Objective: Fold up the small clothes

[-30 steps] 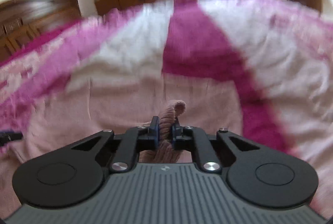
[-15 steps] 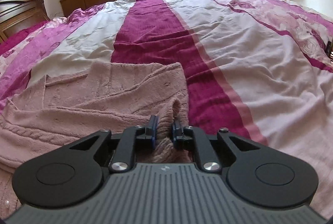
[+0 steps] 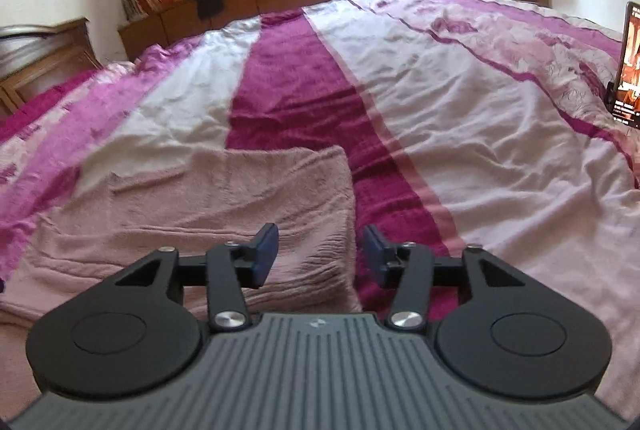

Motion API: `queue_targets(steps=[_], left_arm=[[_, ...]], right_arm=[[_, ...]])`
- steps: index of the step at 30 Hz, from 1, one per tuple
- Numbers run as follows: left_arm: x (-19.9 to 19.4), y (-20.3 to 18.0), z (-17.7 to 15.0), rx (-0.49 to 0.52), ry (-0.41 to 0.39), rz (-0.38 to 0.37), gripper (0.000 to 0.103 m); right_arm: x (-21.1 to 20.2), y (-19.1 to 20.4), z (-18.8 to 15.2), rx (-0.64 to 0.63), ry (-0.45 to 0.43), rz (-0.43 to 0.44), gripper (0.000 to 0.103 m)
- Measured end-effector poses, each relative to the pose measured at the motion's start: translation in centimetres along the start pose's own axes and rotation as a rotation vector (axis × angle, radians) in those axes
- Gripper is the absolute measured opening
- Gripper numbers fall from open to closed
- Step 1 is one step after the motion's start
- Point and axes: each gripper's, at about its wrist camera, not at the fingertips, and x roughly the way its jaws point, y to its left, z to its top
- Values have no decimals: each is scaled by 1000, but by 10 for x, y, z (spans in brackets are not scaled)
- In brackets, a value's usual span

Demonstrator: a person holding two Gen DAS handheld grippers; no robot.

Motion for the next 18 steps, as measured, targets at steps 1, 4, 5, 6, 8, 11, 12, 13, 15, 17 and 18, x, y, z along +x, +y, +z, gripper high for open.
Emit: queue_targets(steps=[1, 4, 5, 6, 8, 11, 12, 13, 15, 17, 18], left_arm=[[-7, 0, 0, 7, -8, -2, 45], [-28, 0, 0, 37, -30, 1, 45], [-35, 0, 0, 47, -35, 4, 45], [-42, -1, 0, 56, -39, 2, 45], [-55, -1, -1, 76, -50, -5, 45], [-76, -4, -3, 122, -72, -4, 45], [-81, -5, -4, 129, -75, -6, 45], [-87, -6, -6, 134, -77, -12, 45], [-98, -8, -9, 135, -77, -30, 45], [-108, -10, -14, 142, -82, -48, 45], [-113, -12, -17, 150, -85, -53, 45]], right_arm=[[-9, 1, 0, 0, -5, 21, 58], [-34, 7, 2, -23, -25, 75, 59], [-43, 10, 2, -35, -35, 91, 60], [-53, 13, 2, -47, -45, 108, 60], [-70, 17, 2, -61, -57, 143, 60], [-97, 21, 2, -56, -67, 199, 60], [-105, 21, 2, -54, -68, 214, 61], [-112, 22, 1, -55, -68, 226, 61], [-127, 25, -2, -67, -68, 252, 61], [-141, 29, -7, -91, -70, 261, 62], [-148, 31, -11, -110, -73, 260, 64]])
